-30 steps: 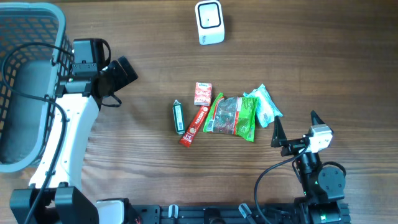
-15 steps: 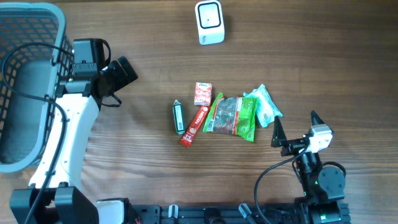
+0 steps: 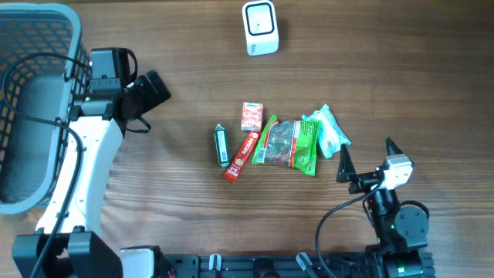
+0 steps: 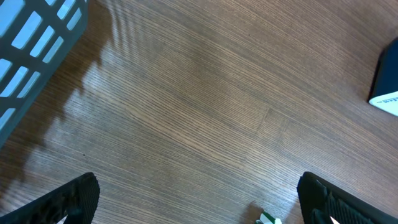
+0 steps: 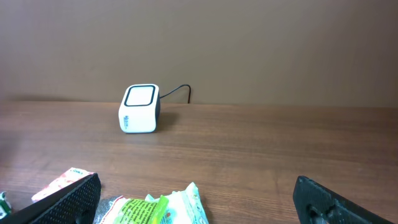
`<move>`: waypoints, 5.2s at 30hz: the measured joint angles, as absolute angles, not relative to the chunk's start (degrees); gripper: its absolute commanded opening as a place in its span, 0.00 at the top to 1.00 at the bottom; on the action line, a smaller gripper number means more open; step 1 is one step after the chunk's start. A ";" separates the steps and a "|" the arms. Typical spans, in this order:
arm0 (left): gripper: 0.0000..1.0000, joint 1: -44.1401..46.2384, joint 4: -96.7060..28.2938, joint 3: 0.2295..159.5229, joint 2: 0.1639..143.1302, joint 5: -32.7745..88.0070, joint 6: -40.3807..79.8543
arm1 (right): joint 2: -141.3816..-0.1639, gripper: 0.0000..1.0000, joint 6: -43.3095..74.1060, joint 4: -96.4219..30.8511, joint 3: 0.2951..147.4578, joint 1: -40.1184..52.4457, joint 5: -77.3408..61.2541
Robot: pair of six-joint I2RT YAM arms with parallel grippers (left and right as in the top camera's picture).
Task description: Scan the item barcode
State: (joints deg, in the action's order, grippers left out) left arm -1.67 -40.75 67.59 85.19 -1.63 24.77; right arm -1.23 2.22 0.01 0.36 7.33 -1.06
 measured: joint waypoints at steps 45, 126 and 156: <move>0.00 -1.67 -40.91 67.59 85.19 -1.58 24.77 | -8.05 0.00 12.82 -10.63 17.76 7.33 -6.44; 0.00 -1.67 -40.88 67.68 85.21 -1.61 24.77 | -93.30 0.42 7.57 -25.15 50.33 -8.84 -16.75; 0.00 -1.67 -40.91 67.68 85.21 -1.63 24.77 | -101.08 0.90 9.15 -46.74 57.95 -7.86 -15.79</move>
